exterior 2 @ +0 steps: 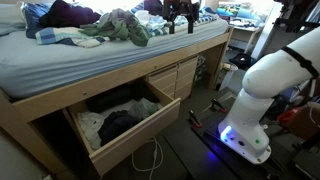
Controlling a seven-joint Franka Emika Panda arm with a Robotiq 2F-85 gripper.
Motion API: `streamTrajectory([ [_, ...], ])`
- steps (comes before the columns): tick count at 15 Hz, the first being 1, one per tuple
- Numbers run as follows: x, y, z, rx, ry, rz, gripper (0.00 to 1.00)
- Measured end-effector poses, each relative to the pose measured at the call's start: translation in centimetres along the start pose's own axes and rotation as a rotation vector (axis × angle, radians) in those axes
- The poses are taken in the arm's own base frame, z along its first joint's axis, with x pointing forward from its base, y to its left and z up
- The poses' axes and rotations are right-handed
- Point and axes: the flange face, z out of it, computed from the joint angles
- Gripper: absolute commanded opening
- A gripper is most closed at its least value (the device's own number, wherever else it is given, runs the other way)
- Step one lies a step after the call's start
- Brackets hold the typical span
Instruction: Remove the green clothing from the bed and place it inside the topmost drawer on the left
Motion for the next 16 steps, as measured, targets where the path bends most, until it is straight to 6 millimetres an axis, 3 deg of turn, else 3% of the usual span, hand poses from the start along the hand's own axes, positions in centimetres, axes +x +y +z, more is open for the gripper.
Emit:
streamTrajectory([
  [4,0.2,-0.1,-0.1,0.007,0.015,0.001,1.0],
  [9,2.1,-1.9,-0.8,0.119,0.114,-0.002,1.0],
  [16,7.9,-3.5,-2.6,0.403,0.365,0.13,1.0],
])
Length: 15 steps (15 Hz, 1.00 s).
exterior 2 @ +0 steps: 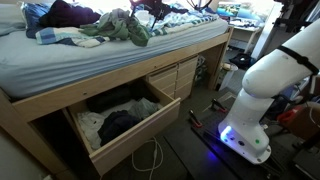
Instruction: Remove the green clothing from the bed and place it inside the topmost drawer on the left
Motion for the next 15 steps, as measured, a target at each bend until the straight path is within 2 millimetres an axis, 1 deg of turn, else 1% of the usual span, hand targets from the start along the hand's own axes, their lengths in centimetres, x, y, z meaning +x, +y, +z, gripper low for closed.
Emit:
streamTrajectory([
  [4,3.4,-0.6,0.6,0.103,0.208,0.08,1.0],
  [7,5.1,-1.1,0.9,0.168,0.373,0.137,1.0],
  [9,5.9,-1.4,1.1,0.207,0.484,0.171,1.0],
  [11,6.7,-1.4,1.7,0.22,0.558,0.19,1.0],
  [13,7.0,-1.3,2.3,0.217,0.573,0.194,1.0],
  [15,7.1,-1.2,2.4,0.216,0.573,0.196,1.0],
])
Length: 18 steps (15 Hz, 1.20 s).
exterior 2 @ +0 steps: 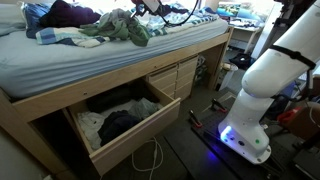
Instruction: Remove the green clothing from the bed and place it inside the topmost drawer on the left
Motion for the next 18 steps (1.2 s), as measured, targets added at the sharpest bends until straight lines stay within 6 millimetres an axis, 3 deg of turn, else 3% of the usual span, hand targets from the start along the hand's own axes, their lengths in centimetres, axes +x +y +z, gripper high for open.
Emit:
streamTrajectory([
  [5,0.8,0.4,0.0,0.004,0.023,0.047,1.0],
  [8,3.1,1.6,0.2,0.023,0.126,0.171,1.0],
  [15,7.3,6.3,3.3,-0.002,0.324,0.378,1.0],
  [18,8.2,6.5,3.6,-0.014,0.368,0.42,1.0],
])
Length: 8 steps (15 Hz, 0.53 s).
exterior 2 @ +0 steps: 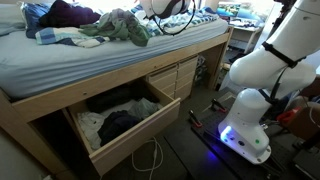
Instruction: Remove the green clothing from the bed and place it inside the topmost drawer on the left
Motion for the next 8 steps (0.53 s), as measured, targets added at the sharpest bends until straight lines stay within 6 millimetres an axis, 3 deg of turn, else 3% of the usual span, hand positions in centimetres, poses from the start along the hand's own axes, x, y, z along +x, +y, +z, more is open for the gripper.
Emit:
streamTrajectory([
  [4,-0.9,-0.52,0.09,0.003,-0.003,0.002,1.0],
  [8,-0.35,-0.3,0.25,-0.002,0.001,0.008,1.0],
])
